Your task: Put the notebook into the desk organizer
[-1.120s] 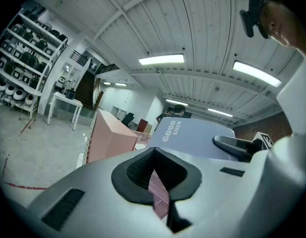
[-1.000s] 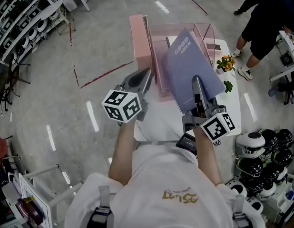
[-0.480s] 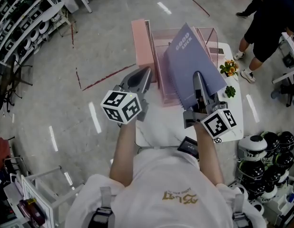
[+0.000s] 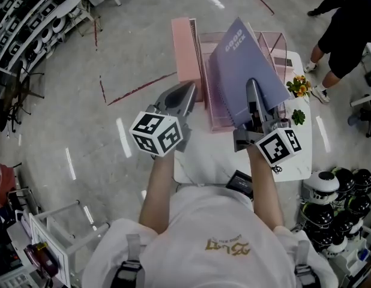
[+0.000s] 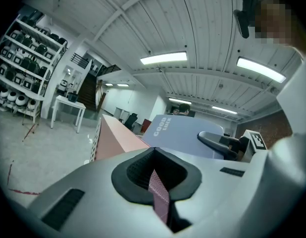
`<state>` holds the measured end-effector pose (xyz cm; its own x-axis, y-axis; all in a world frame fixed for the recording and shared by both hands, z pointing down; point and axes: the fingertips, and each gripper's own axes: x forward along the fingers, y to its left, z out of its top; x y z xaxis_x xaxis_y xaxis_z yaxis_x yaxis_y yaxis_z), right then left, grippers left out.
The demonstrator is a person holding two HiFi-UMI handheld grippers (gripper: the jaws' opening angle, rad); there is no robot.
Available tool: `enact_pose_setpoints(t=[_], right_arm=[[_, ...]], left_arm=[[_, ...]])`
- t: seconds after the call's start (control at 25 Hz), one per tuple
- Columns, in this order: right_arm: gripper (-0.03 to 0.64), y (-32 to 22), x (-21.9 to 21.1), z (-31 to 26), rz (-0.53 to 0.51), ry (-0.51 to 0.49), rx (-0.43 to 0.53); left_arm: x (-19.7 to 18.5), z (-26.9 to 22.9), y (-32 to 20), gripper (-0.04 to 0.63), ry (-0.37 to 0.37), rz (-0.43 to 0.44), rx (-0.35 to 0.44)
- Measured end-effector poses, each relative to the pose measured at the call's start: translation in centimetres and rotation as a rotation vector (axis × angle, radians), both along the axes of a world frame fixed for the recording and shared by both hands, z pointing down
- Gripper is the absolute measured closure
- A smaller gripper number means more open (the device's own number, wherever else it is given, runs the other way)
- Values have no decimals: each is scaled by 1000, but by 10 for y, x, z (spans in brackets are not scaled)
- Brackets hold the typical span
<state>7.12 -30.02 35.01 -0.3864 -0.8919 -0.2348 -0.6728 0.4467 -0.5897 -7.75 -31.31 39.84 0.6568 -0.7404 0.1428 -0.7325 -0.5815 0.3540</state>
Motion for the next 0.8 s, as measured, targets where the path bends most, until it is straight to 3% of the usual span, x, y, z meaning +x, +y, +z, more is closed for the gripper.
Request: enact_pose_setpoints(t=[0.44, 0.8], right_arm=[[575, -21, -2, 12, 13, 12, 1], [575, -24, 0, 27, 44, 56, -55]], left_arm=[[4, 7, -2, 578, -1, -4, -17], [5, 16, 0, 577, -8, -14, -30]])
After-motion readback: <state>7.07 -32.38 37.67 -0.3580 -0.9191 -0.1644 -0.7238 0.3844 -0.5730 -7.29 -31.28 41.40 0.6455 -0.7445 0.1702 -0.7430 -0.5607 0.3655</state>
